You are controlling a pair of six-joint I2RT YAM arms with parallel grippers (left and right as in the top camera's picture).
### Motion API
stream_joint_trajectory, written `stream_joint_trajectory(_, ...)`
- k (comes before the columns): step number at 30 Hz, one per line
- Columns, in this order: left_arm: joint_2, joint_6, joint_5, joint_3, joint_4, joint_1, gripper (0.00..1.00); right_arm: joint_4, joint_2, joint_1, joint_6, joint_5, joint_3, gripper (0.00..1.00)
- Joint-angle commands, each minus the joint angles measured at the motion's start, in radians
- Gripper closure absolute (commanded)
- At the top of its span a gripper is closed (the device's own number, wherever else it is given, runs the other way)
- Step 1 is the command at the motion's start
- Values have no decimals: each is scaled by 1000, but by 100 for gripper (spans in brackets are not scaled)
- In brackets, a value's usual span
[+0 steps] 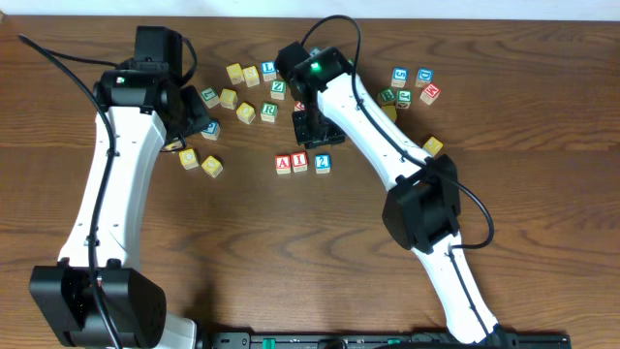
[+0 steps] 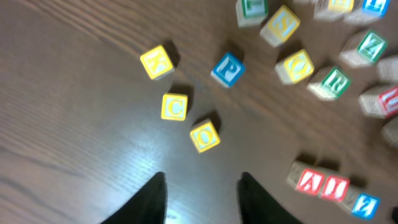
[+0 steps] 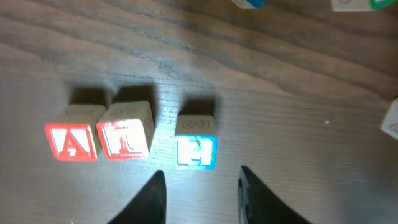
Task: Spell out AI2
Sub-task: 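Carry the 2 block and set it right of the I block, then push the blue 2 block against the I block with the right gripper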
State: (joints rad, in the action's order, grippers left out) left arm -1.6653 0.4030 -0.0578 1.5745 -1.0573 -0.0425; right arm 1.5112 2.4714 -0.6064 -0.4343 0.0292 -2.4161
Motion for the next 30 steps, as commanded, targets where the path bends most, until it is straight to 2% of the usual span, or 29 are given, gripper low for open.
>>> stream_joint_trajectory(1,-1,-17,-6,-13,-35,-14,68,47,-33,39,56,-41,-38,72)
stream_joint_trajectory(3,-1,-17,-6,-15,-56,-22,73,84,-33,55,86,-65,-36,76)
stream_joint_trajectory(8,-1,-17,-6,-66,-58,-45,92,116,-32,70,103,-65,3,94)
stream_joint_trajectory(10,-1,-16,-5,-105,-30,-52,92,89,-32,70,102,-66,40,99)
stream_joint_trajectory(15,-1,-16,-2,-185,58,-56,92,0,-32,69,86,-66,161,99)
stream_joint_trajectory(30,-1,-17,-3,-188,115,-56,92,-177,-32,61,45,-174,338,99)
